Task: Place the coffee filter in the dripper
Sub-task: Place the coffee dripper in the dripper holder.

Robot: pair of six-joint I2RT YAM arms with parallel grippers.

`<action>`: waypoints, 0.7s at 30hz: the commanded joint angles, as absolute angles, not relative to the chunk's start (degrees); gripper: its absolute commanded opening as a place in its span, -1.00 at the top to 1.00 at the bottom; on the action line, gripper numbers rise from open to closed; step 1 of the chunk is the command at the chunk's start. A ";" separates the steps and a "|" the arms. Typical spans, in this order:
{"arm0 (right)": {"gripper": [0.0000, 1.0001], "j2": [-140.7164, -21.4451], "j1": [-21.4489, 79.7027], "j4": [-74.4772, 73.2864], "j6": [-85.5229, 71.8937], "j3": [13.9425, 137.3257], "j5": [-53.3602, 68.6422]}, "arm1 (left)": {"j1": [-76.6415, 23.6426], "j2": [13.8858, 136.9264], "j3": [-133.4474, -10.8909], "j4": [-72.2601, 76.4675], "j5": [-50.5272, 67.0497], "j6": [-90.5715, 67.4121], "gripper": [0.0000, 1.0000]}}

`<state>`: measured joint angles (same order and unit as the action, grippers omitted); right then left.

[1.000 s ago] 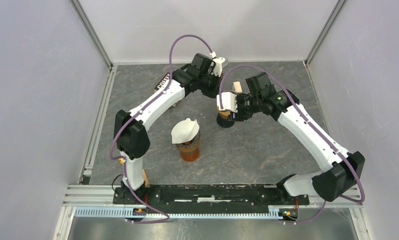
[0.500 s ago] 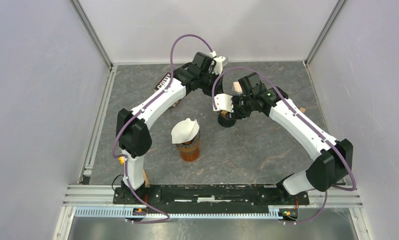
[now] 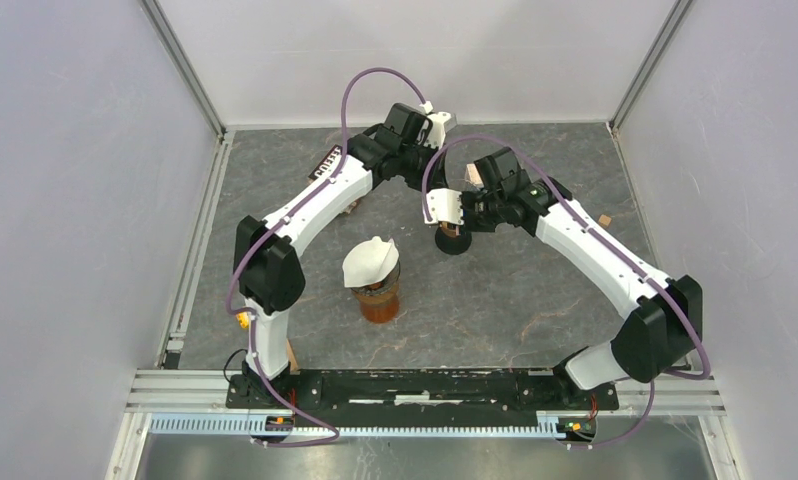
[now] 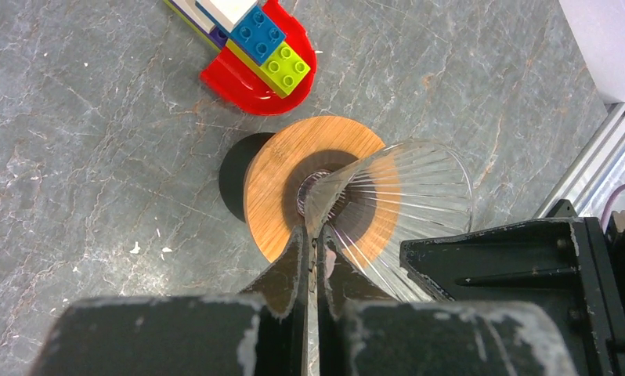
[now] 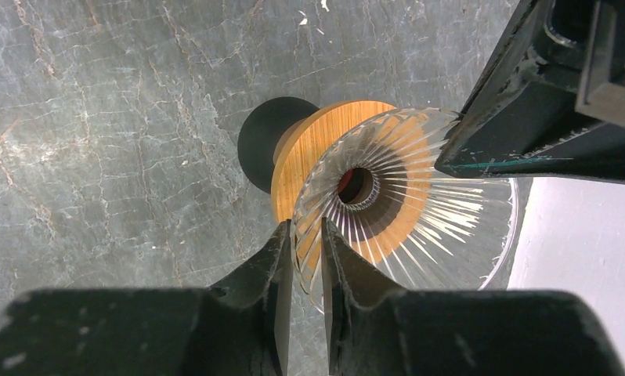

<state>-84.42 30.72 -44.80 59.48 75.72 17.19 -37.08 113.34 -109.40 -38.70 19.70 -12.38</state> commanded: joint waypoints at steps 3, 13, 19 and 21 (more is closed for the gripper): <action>0.90 -85.52 29.56 -42.76 58.27 72.97 19.43 | -37.27 116.31 -112.15 -40.38 20.65 -13.49 0.95; 1.00 -88.31 28.83 -46.04 59.10 74.74 21.41 | -37.27 117.14 -109.38 -40.02 20.75 -13.18 0.96; 1.00 -89.42 28.77 -47.09 59.31 75.02 21.24 | -37.27 116.97 -105.94 -39.02 20.87 -12.85 0.95; 1.00 -89.78 28.65 -46.97 59.24 75.12 21.05 | -37.27 117.28 -105.49 -39.02 20.83 -12.83 0.95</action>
<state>-85.95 29.02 -43.40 60.53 76.09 20.53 -36.45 114.56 -109.03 -35.57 20.32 -12.36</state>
